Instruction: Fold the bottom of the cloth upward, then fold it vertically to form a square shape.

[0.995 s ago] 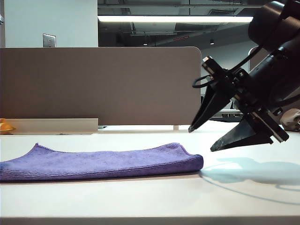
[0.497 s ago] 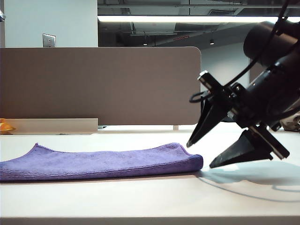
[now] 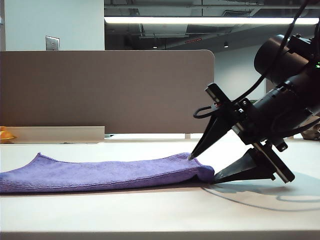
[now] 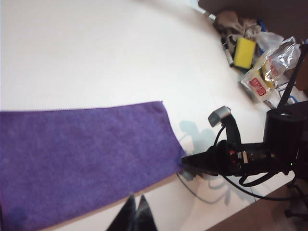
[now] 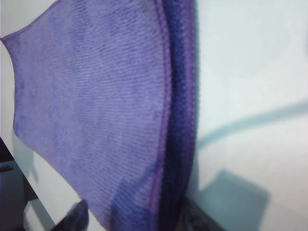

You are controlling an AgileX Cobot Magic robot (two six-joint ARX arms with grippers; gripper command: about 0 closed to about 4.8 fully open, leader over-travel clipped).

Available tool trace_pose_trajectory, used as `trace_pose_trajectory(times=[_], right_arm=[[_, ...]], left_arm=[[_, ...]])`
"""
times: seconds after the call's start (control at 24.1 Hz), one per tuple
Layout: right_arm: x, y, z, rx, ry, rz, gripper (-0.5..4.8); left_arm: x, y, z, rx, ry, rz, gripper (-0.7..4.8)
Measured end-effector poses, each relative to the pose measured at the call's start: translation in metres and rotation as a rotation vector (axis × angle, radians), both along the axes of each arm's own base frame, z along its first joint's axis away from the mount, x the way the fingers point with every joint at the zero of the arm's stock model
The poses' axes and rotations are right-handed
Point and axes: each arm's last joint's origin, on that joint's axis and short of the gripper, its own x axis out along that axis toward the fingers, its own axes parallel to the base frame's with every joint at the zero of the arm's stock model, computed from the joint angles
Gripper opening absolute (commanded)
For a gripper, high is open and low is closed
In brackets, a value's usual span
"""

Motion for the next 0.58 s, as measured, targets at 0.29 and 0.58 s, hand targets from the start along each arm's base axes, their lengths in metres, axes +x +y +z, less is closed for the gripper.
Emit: trace_pose_trajectory(times=[0.29,0.58], right_arm=[[0.0044,0.0047,0.0032,0.033,-0.069,0.007,-0.07],[-0.0005,0.0011,0.0081,-0.029,-0.069,-0.019,-0.06]], left_arm=[[-0.0009,-0.0005,-0.001,-0.01,0.015,-0.017,-0.06],[-0.0013,-0.0005,-0.0015,-0.011,0.022,-0.019,-0.06]])
